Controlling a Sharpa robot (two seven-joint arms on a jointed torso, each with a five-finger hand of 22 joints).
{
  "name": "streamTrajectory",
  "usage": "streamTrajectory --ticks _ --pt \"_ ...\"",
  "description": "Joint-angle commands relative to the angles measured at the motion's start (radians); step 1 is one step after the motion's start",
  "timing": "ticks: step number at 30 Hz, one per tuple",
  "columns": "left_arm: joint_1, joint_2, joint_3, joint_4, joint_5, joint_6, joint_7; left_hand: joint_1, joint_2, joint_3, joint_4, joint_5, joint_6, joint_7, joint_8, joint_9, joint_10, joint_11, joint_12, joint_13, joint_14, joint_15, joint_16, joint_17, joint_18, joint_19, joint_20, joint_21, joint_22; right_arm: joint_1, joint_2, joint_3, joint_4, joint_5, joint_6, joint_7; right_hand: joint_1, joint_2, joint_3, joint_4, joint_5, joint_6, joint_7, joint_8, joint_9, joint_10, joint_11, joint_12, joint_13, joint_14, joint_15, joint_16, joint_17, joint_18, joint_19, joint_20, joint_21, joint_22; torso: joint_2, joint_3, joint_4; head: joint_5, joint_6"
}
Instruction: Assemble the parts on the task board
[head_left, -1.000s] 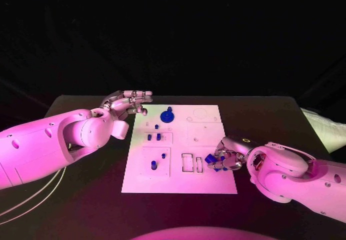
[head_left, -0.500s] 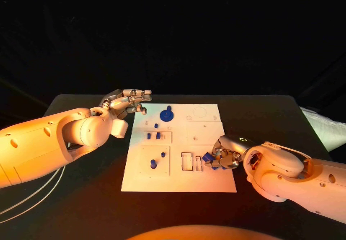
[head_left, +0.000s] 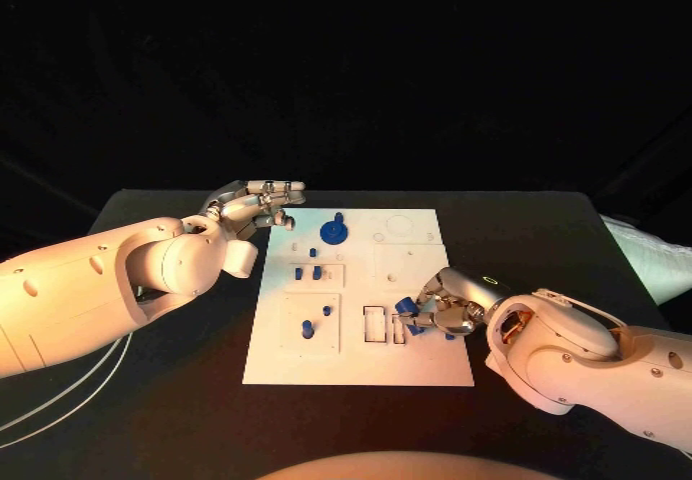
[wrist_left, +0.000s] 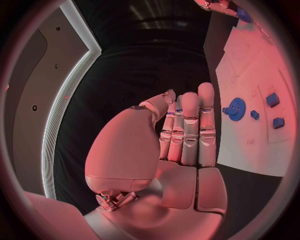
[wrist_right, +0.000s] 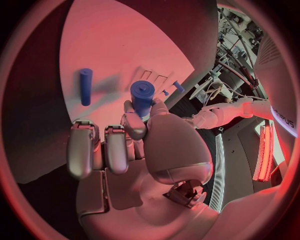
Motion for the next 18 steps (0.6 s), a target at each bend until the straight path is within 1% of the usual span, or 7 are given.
streamTrajectory --ticks 1,5,8,10,14,18 --pt "0.000 0.002 0.000 0.002 0.003 0.018 0.004 -0.001 0.008 -0.007 0.001 0.000 -0.008 0.000 0.005 0.000 -0.008 0.001 0.001 0.001 -0.008 0.000 0.000 -0.002 0.020 -0.006 0.001 -0.004 -0.001 0.000 0.019 0.000 -0.002 0.076 0.008 0.028 -0.006 0.014 -0.009 -0.001 0.007 0.030 -0.021 0.024 0.031 0.005 -0.006 -0.007 0.000 0.069 -0.009 0.003 0.047 -0.011 0.004 -0.003 0.006 0.002 0.001 -0.0007 0.0016 0.002 -0.001" --pt "0.000 0.003 0.000 0.002 0.003 0.019 0.004 -0.001 0.008 -0.007 0.001 0.000 -0.008 0.000 0.005 0.000 -0.008 0.001 0.001 0.001 -0.008 0.000 0.000 -0.002 0.020 -0.006 0.001 -0.004 -0.001 0.001 0.046 0.000 -0.012 0.086 0.038 0.023 -0.014 0.023 -0.014 -0.002 0.009 0.040 -0.026 0.029 0.037 0.006 -0.009 -0.012 0.000 0.069 -0.012 0.003 0.047 -0.011 0.004 -0.005 0.006 0.003 0.001 -0.0008 0.0002 0.005 -0.002" --pt "0.000 0.003 0.000 0.002 0.003 0.020 0.004 -0.001 0.008 -0.007 0.001 0.000 -0.008 0.000 0.005 0.000 -0.008 0.001 0.001 0.001 -0.008 0.000 0.000 -0.002 0.020 -0.006 0.001 -0.004 -0.001 0.000 0.064 0.000 -0.020 0.085 0.059 0.015 -0.025 0.030 -0.020 -0.001 0.009 0.044 -0.028 0.032 0.042 0.008 -0.011 -0.014 0.002 0.069 -0.014 0.004 0.048 -0.011 0.003 -0.006 0.006 0.003 0.001 -0.0006 0.0005 0.007 -0.002" --pt "0.000 0.004 0.000 0.002 0.003 0.020 0.004 -0.001 0.008 -0.007 0.001 0.000 -0.008 0.000 0.005 0.000 -0.008 0.001 0.001 0.001 -0.008 0.000 0.000 -0.002 0.020 -0.006 0.001 -0.004 -0.001 0.000 0.077 0.000 -0.027 0.078 0.070 0.005 -0.039 0.037 -0.029 0.000 0.009 0.048 -0.030 0.035 0.048 0.012 -0.013 -0.012 0.008 0.069 -0.015 0.005 0.049 -0.011 0.003 -0.008 0.006 0.003 0.001 -0.0014 0.0013 0.008 -0.004" --pt "0.000 0.004 0.000 0.003 0.003 0.021 0.003 -0.001 0.008 -0.007 0.001 0.000 -0.008 0.000 0.005 0.000 -0.008 0.001 0.001 0.001 -0.008 0.000 0.000 -0.002 0.020 -0.006 0.001 -0.004 -0.001 0.000 0.092 0.000 -0.036 0.062 0.075 -0.010 -0.050 0.042 -0.036 0.000 0.008 0.051 -0.032 0.037 0.052 0.016 -0.015 -0.008 0.014 0.069 -0.016 0.006 0.051 -0.011 0.004 -0.009 0.007 0.004 0.001 -0.0015 -0.0001 0.011 -0.005" --pt "-0.001 0.005 0.000 0.003 0.003 0.023 0.003 -0.001 0.008 -0.008 0.000 0.000 -0.008 0.000 0.005 0.000 -0.010 0.001 0.003 0.001 -0.008 0.000 0.001 -0.003 0.020 -0.005 0.001 -0.005 -0.002 0.000 0.106 0.000 -0.046 0.044 0.079 -0.027 -0.068 0.047 -0.048 0.000 0.003 0.053 -0.034 0.039 0.057 0.019 -0.016 -0.009 0.018 0.069 -0.018 0.006 0.051 -0.011 0.003 -0.011 0.006 0.004 0.001 -0.0012 -0.0002 0.011 -0.005"
